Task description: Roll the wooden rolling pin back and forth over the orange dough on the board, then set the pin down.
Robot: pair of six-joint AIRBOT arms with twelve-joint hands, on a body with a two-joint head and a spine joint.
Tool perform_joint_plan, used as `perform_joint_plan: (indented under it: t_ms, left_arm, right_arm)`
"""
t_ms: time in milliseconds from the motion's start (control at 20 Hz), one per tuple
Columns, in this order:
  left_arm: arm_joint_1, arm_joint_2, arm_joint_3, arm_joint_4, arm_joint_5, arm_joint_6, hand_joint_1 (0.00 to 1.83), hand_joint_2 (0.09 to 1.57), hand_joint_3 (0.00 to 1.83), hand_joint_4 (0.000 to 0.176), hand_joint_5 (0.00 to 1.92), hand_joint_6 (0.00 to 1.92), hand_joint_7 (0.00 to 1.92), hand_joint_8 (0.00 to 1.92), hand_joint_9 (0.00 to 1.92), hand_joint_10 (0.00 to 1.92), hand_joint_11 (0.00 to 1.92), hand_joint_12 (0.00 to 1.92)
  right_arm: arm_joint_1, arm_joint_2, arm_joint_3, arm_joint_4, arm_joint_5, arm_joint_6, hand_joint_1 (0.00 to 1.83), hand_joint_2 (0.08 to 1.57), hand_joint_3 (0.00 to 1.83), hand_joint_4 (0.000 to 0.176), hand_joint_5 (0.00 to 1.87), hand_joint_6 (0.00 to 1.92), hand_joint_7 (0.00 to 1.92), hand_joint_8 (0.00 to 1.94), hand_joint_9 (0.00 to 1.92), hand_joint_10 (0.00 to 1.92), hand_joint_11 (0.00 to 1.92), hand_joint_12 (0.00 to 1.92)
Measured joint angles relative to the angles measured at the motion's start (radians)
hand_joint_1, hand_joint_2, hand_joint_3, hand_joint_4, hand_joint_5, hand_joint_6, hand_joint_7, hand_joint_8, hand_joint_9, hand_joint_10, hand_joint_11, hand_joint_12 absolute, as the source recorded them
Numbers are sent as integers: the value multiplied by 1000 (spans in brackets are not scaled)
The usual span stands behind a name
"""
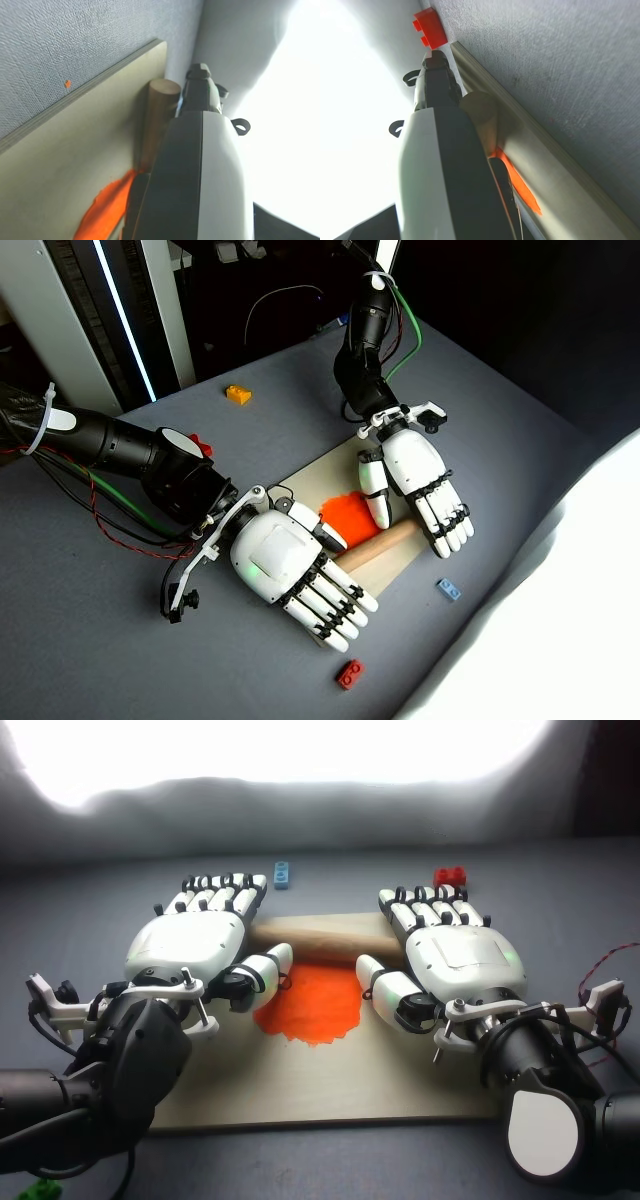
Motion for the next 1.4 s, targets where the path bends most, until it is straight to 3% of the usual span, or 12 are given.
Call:
perform_joint_plan:
  t_ms: [1150, 1200, 1400]
  left_arm:
    - [-15, 34, -43, -9, 78, 34, 0, 1548, 1, 0, 2, 1, 6, 2, 0, 0, 0, 0]
    - [-15, 37, -47, -10, 79, 35, 0, 1547, 0, 0, 14, 6, 23, 9, 5, 2, 0, 0]
    - [-15, 52, -70, -8, 86, 42, 0, 1549, 0, 0, 88, 13, 116, 10, 88, 15, 2, 1]
  right_arm:
    - [-14, 12, -59, -35, -31, -3, 0, 1507, 1, 0, 131, 21, 150, 23, 105, 23, 14, 7]
    - [-14, 13, -63, -35, -32, -3, 0, 1510, 1, 0, 169, 16, 197, 6, 141, 18, 27, 32]
    - [-20, 18, -76, -50, -48, -1, 0, 1515, 0, 0, 301, 23, 320, 13, 259, 20, 0, 531]
